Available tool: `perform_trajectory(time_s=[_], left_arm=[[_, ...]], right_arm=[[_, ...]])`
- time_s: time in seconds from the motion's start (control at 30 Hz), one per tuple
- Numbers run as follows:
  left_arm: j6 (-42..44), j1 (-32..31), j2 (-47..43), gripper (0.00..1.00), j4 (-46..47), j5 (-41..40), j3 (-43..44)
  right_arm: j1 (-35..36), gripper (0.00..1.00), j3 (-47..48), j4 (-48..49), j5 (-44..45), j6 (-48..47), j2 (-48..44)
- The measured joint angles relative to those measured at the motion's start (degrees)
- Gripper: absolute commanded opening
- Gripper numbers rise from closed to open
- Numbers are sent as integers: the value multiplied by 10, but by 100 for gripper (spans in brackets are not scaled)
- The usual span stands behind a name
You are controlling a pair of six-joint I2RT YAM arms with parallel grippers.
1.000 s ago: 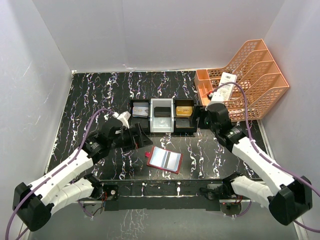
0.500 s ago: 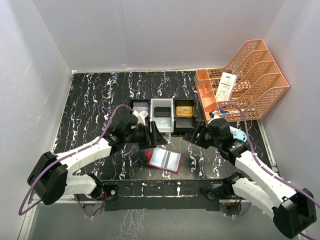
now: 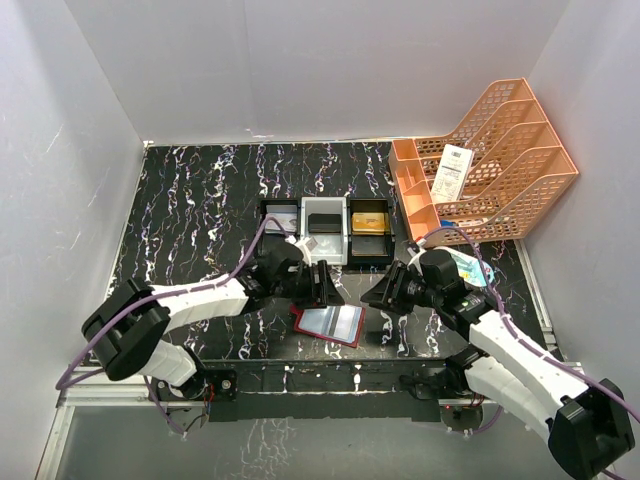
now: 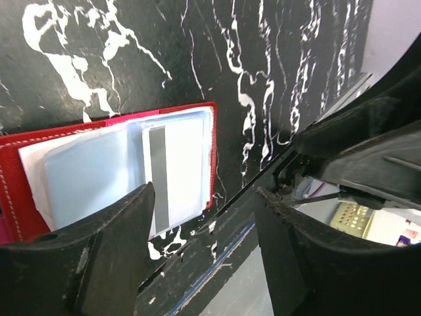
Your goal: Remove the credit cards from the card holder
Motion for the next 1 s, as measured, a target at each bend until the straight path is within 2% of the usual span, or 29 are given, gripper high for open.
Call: perform_trajectory(time_s=[0.13,0.33,0.53,0.7,1.0], left_arm=[[0,-19,11,54,1,-18,-4],[-6,-21,11,45,2,-78,-50],[-41,-23,-43,44,17,-124,-110],[-54,-23,-99,43,3,-145,-149],[-56,-38,-144,43,-37,-153,-158]], right_arm=[[5,33,-7,27,-22,8,10],[39,31,-7,54,-23,8,78],[66,29,-7,60,0,15,124],[78,23,-3,67,11,15,163],[98,20,40,66,39,0,259]])
